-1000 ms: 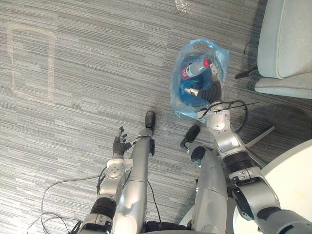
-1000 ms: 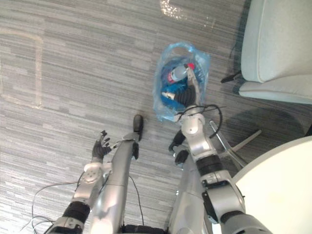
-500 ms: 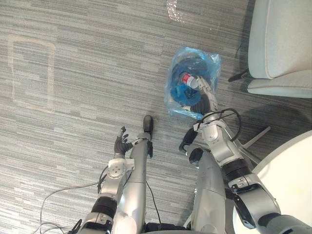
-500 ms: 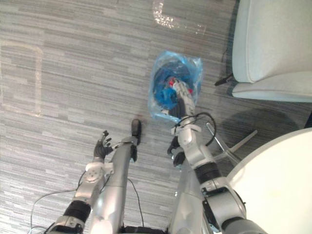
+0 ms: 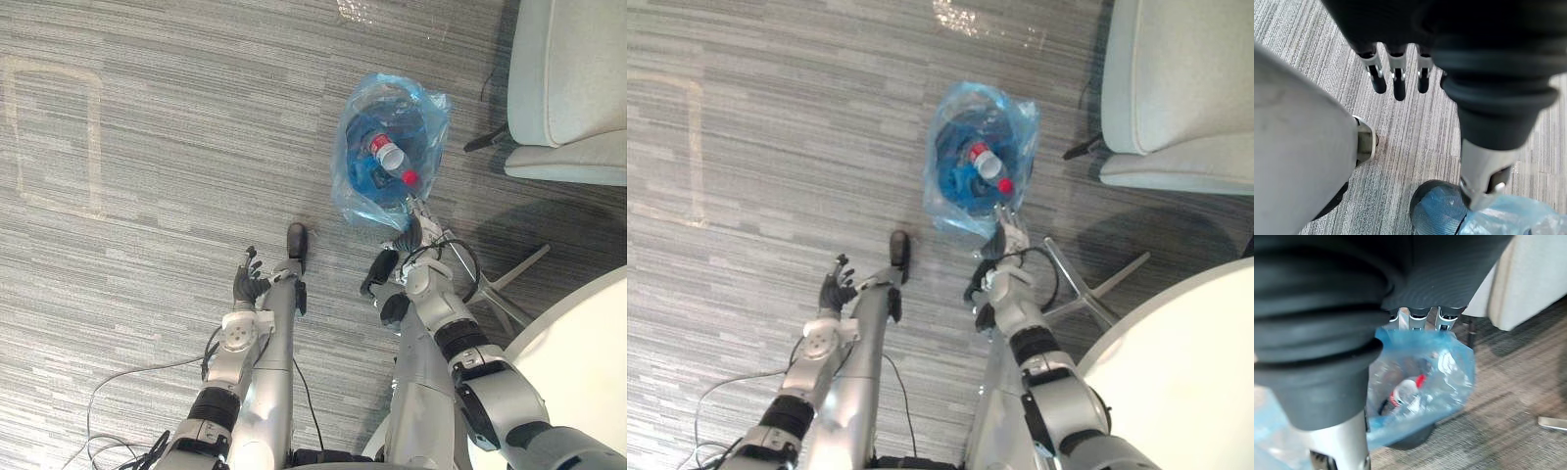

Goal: Gather rubbish on tea table into small bin, then transfer packed bag to large trash can.

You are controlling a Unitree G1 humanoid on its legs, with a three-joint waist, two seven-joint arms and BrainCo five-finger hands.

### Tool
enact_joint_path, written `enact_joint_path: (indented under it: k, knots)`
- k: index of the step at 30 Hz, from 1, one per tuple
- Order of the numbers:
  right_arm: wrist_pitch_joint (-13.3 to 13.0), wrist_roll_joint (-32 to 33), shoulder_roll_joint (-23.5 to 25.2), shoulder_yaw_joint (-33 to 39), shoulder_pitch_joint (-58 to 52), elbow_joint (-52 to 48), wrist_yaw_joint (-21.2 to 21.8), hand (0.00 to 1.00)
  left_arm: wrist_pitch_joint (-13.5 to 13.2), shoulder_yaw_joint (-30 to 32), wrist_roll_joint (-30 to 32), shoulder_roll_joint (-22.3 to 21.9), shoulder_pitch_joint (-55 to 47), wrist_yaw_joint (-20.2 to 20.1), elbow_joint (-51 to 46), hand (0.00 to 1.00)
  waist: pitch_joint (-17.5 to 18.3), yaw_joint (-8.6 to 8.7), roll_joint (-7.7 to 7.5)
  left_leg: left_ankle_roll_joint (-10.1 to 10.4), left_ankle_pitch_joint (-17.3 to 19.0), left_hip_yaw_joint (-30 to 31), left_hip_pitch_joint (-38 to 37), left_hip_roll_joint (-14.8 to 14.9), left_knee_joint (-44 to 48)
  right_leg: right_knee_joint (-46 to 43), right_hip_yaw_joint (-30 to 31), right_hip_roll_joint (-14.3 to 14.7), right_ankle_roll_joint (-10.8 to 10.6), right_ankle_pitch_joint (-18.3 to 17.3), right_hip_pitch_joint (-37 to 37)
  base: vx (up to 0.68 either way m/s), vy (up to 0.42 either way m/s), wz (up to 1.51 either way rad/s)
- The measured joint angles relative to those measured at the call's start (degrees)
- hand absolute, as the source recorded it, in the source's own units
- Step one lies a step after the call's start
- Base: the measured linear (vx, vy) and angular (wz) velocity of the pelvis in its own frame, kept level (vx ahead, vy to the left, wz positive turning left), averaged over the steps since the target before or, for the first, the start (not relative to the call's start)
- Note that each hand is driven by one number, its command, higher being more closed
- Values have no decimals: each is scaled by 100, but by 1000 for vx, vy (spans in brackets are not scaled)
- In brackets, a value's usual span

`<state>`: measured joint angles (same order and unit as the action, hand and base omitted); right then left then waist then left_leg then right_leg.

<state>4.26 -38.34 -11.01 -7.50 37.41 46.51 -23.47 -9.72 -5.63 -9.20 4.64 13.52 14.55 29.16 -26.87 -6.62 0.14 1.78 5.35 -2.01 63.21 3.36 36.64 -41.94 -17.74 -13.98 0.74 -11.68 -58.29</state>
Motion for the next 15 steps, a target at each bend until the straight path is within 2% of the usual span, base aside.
enact_joint_path:
  k: [2, 4, 8, 9, 15]
  knots:
    - [20, -1, 51, -11, 55, 163, 3, 0, -40, 135, -2, -64, 80, -9, 147, 0, 3, -2, 5, 4, 3, 18, 30, -5, -27, 11, -11, 0, 0, -1, -25, 4, -6, 5]
    - [48, -130, 191, -97, 173, 335, 89, 0, -120, 529, -124, -167, 455, 22, 667, 0, 16, 3, 5, 20, -28, 30, 170, -9, -40, -25, -1, 0, 3, 0, -192, -2, -4, 2]
    - [112, -224, 486, -222, 536, 651, 107, 0, -114, 822, -313, -136, 881, 37, 1244, 0, 14, 17, 10, 63, -123, 94, 445, -35, -36, -153, 7, -5, 26, -24, -511, -10, -17, 7]
    - [119, -225, 601, -214, 612, 661, 106, 100, -117, 870, -405, -137, 951, 38, 1333, 0, 13, 17, 10, 73, -161, 118, 505, -46, -37, -221, 10, -18, 28, -55, -579, -17, -31, 21]
    - [152, -165, 626, -251, 872, 686, 108, 100, -128, 900, -656, -128, 1024, 29, 1521, 0, 13, 13, 10, 132, -197, 284, 633, -103, -28, -423, -21, -48, 39, -218, -699, -28, -26, 18]
